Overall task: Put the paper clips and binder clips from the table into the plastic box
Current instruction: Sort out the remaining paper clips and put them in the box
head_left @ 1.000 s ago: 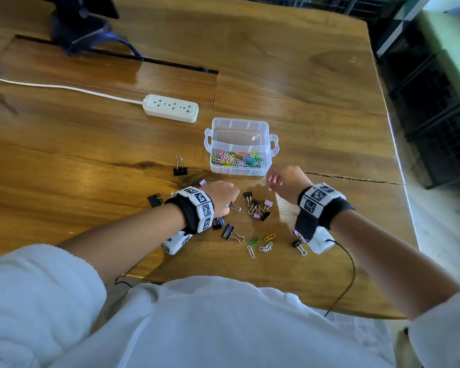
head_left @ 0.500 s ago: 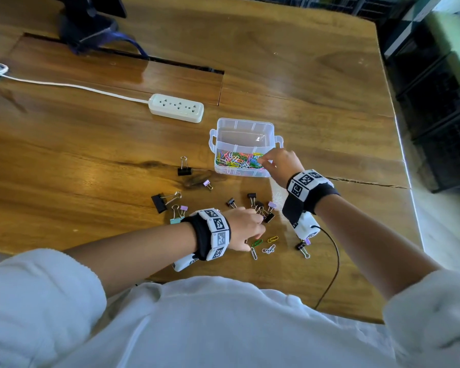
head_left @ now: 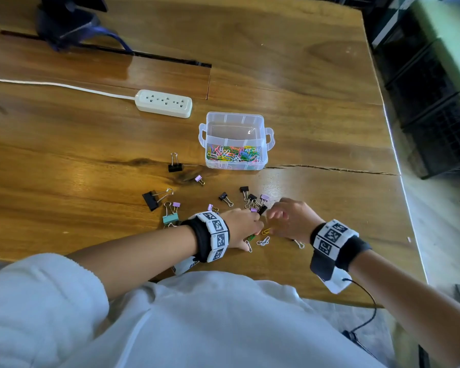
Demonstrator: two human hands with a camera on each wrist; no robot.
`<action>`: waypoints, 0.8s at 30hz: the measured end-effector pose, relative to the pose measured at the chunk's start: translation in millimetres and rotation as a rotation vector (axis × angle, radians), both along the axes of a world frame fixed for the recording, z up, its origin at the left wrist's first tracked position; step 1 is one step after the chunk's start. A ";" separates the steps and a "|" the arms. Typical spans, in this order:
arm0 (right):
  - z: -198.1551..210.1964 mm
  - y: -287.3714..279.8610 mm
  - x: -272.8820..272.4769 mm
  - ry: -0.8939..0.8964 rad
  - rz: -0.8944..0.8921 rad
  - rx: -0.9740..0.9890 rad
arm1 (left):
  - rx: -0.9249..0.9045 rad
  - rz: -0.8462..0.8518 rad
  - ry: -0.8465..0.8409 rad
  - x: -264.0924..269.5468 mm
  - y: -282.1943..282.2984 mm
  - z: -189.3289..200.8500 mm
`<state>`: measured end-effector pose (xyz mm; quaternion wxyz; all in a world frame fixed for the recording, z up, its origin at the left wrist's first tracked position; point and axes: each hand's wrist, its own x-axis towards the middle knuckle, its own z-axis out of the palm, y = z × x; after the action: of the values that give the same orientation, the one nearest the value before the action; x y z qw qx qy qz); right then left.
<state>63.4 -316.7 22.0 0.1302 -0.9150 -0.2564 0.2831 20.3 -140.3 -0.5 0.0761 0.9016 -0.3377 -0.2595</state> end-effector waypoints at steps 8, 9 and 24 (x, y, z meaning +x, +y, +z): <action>-20.3 -2.6 -20.8 0.048 0.003 -0.016 | -0.048 0.096 0.087 2.6 -4.6 2.0; -21.1 -1.8 -21.1 0.043 0.006 -0.013 | -0.059 0.102 0.101 2.5 -5.1 2.8; -19.1 2.9 -26.5 0.081 0.109 -0.040 | 0.105 0.056 0.127 8.5 -15.1 4.6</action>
<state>36.9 -313.8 2.9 0.1065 -0.8898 -0.2947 0.3318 28.9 -155.4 4.1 0.0574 0.8952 -0.2927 -0.3311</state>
